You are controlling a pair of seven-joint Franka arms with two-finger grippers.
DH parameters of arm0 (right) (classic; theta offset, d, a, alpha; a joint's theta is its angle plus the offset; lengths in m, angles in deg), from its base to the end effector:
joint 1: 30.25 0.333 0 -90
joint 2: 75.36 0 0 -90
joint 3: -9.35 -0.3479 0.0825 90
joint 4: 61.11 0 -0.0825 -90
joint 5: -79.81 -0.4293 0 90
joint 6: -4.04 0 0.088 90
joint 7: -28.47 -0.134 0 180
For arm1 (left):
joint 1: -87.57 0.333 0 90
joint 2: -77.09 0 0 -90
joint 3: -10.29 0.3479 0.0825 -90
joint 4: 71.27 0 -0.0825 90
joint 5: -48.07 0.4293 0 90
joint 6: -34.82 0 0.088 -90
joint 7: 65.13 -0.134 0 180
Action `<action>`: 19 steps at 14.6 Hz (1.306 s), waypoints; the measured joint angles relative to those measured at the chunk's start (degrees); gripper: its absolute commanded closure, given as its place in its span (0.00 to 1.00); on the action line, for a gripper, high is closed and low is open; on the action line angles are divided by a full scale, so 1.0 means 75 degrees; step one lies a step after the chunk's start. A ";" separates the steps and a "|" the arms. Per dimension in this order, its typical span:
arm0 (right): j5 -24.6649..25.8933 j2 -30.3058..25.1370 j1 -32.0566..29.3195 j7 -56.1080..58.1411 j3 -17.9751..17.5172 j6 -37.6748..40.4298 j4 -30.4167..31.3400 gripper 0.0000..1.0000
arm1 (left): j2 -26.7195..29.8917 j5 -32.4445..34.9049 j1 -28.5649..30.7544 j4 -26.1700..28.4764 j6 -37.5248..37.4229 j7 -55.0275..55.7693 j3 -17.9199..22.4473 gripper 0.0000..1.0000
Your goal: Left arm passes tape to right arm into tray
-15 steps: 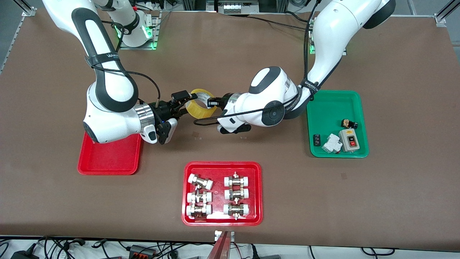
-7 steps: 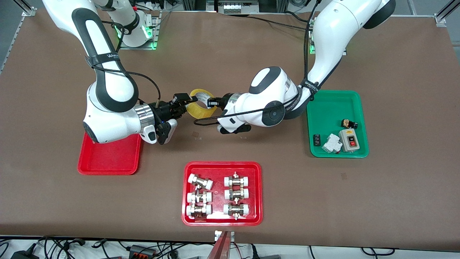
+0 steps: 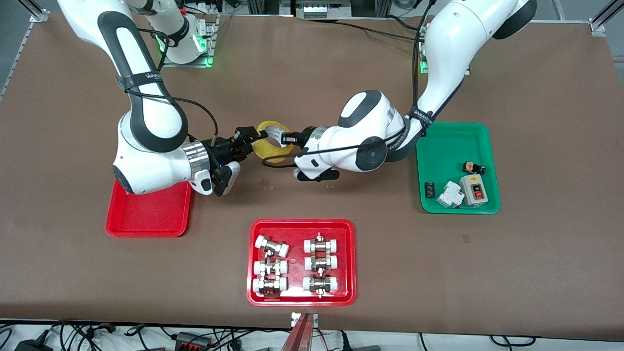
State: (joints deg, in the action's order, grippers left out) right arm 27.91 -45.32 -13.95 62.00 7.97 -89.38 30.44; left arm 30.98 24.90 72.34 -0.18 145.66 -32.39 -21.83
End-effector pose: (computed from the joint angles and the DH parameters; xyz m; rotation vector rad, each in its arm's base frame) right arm 0.6320 0.3054 0.3218 -2.0801 -0.6357 0.3920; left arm 0.6056 -0.5350 0.3375 2.4750 0.0572 -0.6449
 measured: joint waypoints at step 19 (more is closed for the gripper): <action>0.1212 0.0063 -0.1759 -0.0477 0.0657 -0.0190 0.0002 0.71 | 0.1724 0.3075 0.2225 -0.1926 -0.5984 -0.0810 -0.0088 0.00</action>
State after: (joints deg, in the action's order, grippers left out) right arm 37.00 -44.84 -27.15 58.42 12.89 -90.81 30.46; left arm 43.92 47.96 89.02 -14.63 100.79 -38.46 -22.49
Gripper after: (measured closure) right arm 0.467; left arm 0.000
